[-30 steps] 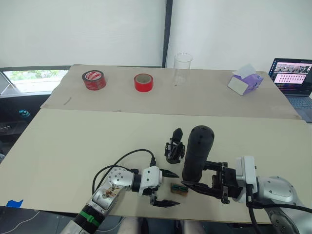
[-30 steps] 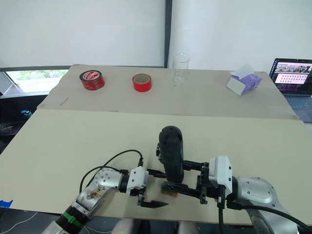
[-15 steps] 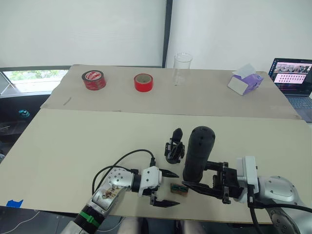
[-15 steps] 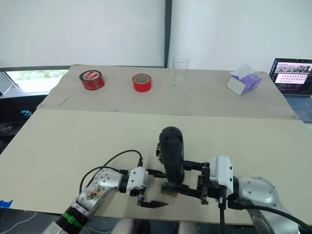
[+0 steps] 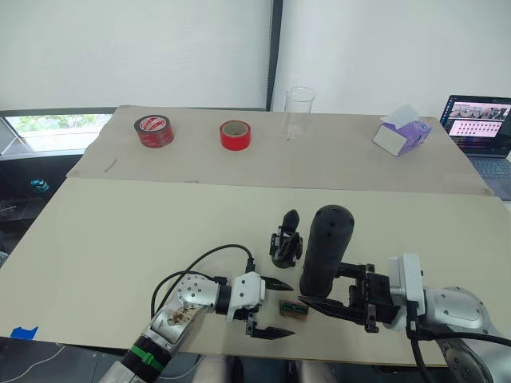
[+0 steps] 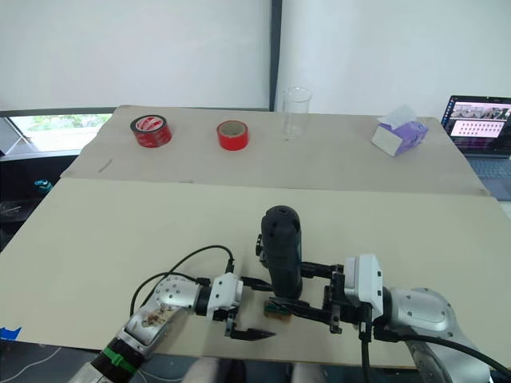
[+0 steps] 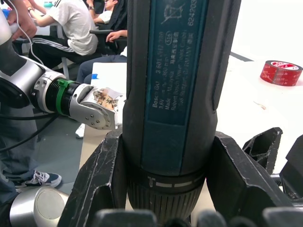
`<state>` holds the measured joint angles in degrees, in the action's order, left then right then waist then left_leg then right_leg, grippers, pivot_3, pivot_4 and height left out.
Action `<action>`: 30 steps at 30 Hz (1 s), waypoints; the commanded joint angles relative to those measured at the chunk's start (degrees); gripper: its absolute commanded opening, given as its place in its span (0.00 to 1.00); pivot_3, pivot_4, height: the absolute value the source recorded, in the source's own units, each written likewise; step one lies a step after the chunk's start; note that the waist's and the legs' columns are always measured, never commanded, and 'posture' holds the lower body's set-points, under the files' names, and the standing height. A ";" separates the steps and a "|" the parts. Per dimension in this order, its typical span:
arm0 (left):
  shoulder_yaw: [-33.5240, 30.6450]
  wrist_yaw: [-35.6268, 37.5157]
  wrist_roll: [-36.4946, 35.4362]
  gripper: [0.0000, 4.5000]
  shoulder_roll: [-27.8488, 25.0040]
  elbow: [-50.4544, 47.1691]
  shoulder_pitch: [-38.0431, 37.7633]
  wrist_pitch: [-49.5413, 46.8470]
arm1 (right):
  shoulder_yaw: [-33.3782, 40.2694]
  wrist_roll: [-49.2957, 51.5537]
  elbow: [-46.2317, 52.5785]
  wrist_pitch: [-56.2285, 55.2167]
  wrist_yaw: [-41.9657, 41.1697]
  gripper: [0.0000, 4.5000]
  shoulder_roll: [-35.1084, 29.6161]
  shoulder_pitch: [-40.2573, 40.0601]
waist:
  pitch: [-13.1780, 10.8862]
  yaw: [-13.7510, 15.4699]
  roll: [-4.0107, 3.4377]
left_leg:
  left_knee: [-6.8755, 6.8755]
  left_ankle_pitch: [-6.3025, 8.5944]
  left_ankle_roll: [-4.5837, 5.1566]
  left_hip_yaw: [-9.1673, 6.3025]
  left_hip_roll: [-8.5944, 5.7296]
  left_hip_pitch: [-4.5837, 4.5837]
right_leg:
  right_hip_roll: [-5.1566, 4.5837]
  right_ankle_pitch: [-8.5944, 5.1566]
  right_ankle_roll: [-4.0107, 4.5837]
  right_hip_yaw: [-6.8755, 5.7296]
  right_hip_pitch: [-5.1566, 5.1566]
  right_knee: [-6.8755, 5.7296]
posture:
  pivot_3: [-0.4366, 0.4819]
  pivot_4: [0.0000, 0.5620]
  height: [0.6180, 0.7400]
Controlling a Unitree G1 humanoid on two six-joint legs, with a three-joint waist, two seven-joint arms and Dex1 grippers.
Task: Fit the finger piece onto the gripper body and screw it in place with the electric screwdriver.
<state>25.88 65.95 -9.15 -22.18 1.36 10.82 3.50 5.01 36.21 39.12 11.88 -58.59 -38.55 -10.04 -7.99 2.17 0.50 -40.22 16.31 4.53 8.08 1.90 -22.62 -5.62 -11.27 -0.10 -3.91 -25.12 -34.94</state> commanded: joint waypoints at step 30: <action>0.71 -0.19 0.69 1.00 -2.68 -1.97 -4.64 -1.70 | 0.25 2.18 2.22 1.31 0.22 0.42 -1.43 0.57 | 0.00 -0.19 0.01 | 0.19 -0.01 -0.02 0.01 0.02 0.01 | 0.04 -0.05 0.04 -0.01 -0.06 0.00 | 0.48 0.27 1.00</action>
<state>25.64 65.66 -9.18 -23.69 -1.86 7.90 3.37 4.73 36.30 39.13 13.45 -58.44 -39.78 -10.04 -7.99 1.98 0.51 -40.03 16.31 4.51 8.09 1.92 -22.61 -5.58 -11.32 -0.06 -3.91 -25.18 -34.93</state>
